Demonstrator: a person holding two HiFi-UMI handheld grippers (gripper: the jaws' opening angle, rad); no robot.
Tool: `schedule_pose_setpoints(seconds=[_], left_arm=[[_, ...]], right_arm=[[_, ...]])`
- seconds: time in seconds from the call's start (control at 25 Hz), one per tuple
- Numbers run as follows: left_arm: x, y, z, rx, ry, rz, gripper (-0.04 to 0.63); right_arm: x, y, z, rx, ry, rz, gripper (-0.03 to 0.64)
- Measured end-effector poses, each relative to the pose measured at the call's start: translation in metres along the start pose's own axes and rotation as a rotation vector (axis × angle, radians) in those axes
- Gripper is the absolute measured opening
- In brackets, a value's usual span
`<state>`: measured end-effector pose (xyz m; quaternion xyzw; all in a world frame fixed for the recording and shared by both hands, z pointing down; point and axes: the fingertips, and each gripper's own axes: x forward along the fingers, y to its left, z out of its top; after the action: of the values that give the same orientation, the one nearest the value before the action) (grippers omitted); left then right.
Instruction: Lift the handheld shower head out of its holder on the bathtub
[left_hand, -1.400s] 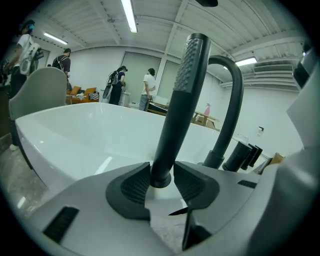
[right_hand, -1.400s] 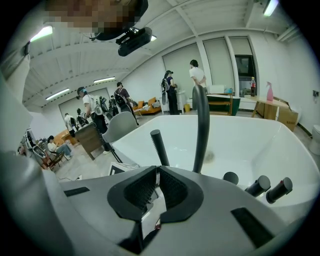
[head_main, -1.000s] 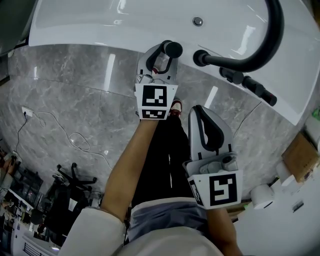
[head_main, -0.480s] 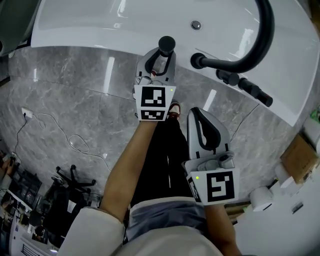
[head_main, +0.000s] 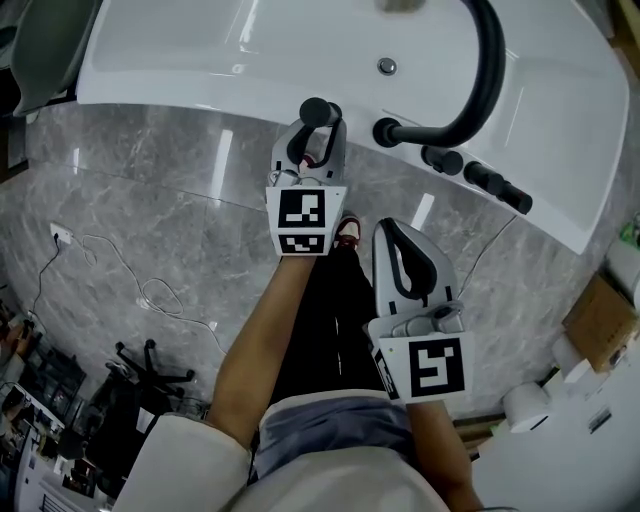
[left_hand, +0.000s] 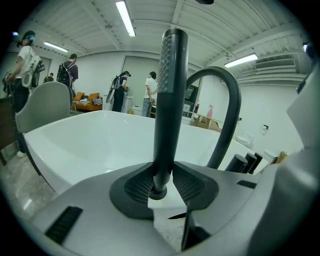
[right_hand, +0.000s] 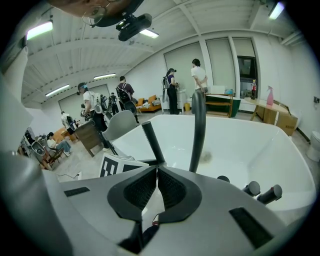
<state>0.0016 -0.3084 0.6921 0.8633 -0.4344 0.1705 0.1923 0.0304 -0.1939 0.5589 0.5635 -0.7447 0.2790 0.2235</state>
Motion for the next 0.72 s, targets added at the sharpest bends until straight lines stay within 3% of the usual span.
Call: schedule_pose_setpoints(seconds=[0.4,0.72], left_arm=[[-0.034,-0.003,0.027,-0.062,-0.008,0.046,0.126],[-0.069,-0.013,0.061,-0.049,-0.039,0.063,0.126]], right_arm=[[-0.021,0.007,0.018,-0.082,0.003,0.007,0.022],[-0.054,0.007,0.04,-0.088,-0.033,0.011,0.021]])
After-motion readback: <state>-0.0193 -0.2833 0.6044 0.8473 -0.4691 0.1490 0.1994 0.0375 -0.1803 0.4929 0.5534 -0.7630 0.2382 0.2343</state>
